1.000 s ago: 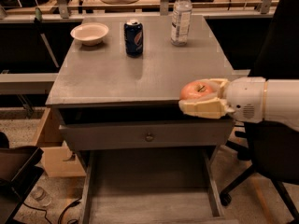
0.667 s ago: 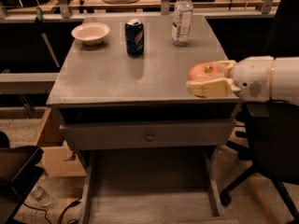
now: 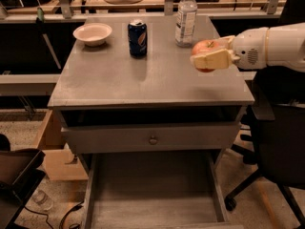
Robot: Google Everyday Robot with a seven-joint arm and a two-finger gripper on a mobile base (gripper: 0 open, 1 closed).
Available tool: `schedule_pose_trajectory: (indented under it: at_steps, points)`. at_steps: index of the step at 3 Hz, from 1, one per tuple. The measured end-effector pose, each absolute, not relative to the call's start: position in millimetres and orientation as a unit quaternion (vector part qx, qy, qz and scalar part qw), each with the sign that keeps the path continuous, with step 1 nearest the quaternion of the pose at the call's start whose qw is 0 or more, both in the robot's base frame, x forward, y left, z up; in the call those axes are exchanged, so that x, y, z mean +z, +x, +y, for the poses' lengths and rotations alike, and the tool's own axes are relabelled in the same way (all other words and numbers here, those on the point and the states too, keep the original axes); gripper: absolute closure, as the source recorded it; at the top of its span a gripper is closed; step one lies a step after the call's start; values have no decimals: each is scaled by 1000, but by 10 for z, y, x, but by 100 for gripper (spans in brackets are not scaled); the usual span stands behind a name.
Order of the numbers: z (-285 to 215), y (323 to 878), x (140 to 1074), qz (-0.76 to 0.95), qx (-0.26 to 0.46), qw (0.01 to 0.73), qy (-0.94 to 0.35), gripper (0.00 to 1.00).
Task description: Pick apple from middle drawer and place on counter
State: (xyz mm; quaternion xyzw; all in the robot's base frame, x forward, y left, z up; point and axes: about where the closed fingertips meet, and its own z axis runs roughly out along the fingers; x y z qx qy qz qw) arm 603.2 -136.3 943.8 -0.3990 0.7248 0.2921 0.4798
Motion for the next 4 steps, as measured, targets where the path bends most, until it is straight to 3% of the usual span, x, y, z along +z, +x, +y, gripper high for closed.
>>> schedule_pose_trajectory:
  at_steps: [2,3,4]
  points:
    - [-1399,6517,8785,714,333,472,-396,100]
    - [-1372,6521,8768,714,335,470,-397,83]
    - [-1341,6524,8761,713,337,469,-399,59]
